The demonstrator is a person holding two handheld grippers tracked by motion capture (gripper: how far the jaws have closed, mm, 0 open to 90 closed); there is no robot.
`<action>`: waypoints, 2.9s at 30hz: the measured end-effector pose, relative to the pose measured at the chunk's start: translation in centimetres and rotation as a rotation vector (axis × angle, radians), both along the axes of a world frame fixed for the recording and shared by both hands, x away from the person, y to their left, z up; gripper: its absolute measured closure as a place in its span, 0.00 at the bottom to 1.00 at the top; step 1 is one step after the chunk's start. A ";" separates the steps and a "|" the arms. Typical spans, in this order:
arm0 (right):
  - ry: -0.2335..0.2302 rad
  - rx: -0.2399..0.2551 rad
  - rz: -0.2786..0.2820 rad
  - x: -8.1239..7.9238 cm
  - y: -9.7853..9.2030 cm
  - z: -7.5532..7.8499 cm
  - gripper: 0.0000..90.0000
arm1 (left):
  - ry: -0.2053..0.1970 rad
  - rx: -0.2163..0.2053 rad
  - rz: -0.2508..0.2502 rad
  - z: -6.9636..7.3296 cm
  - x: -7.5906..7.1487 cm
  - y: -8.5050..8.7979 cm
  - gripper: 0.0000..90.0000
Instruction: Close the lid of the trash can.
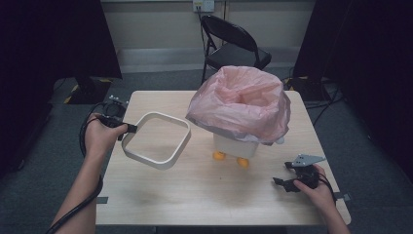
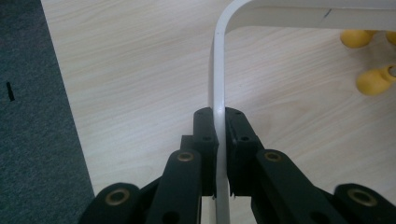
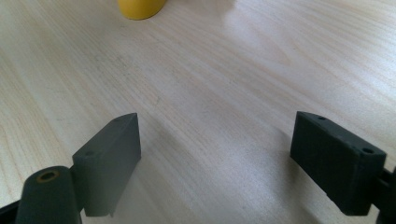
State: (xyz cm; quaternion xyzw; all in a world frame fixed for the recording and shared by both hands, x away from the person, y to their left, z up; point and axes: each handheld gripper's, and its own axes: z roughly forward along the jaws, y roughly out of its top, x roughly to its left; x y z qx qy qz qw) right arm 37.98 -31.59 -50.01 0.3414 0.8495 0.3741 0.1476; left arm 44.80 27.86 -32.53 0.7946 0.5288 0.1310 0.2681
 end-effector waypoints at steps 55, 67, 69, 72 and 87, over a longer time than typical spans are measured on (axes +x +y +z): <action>-0.001 0.003 0.001 0.1 0.0 0.0 0.17 | -0.015 -0.007 -0.057 12.3 -3.2 1.9 0.94; 0.000 0.003 0.003 0.1 0.0 0.0 0.17 | -0.025 -0.001 -0.107 15.7 -1.4 -1.8 0.93; 0.001 0.003 0.002 0.0 0.0 0.0 0.17 | -0.031 -0.008 -0.110 16.2 -1.0 -2.7 0.93; 0.000 0.002 0.003 0.1 0.0 0.0 0.17 | -0.036 -0.011 -0.134 16.9 -0.4 -3.8 0.93; 0.002 0.000 0.002 0.0 0.0 0.0 0.17 | -0.032 -0.043 -0.143 18.4 2.2 -11.4 0.93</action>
